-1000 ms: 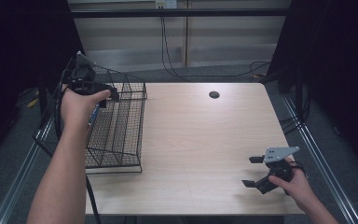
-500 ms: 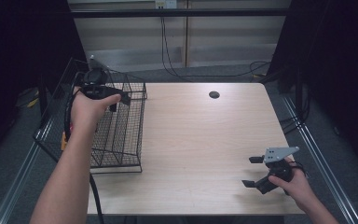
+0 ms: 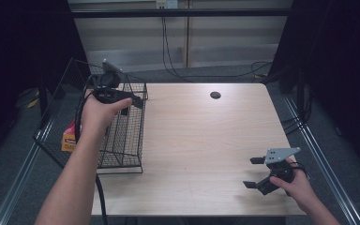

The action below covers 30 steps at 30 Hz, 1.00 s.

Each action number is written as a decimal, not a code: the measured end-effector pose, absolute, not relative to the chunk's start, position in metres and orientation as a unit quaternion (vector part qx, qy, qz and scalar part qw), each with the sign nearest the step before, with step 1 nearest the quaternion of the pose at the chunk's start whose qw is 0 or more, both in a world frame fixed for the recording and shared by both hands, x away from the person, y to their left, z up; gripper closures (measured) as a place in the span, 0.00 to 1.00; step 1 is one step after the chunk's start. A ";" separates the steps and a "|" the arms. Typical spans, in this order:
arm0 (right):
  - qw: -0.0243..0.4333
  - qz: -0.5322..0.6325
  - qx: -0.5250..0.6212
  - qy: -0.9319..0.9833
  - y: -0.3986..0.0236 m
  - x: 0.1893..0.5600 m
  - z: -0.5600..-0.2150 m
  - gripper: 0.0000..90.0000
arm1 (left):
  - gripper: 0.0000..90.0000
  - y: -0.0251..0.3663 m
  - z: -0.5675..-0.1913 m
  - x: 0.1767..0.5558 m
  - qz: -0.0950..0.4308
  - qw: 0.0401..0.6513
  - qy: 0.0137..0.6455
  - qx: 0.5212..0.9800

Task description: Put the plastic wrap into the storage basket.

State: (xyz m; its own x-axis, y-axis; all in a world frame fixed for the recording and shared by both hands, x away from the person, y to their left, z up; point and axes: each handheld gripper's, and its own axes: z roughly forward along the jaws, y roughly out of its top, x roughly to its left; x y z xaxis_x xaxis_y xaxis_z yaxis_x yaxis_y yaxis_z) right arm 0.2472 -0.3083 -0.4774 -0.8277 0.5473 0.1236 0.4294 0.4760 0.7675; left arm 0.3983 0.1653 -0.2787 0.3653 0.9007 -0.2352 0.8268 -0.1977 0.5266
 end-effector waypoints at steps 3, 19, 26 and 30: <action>0.073 0.425 0.286 0.856 -0.308 0.247 -0.477 0.05 | 0.14 0.160 -0.282 0.397 0.058 0.300 0.550 0.777; 0.068 0.425 0.283 0.857 -0.308 0.247 -0.477 0.05 | 0.13 0.133 -0.298 0.386 0.038 0.308 0.504 0.806; 0.072 0.426 0.283 0.856 -0.308 0.247 -0.477 0.05 | 0.13 0.119 -0.302 0.382 0.034 0.309 0.487 0.816; 0.071 0.426 0.283 0.856 -0.308 0.247 -0.477 0.05 | 0.13 0.111 -0.308 0.379 0.027 0.309 0.477 0.822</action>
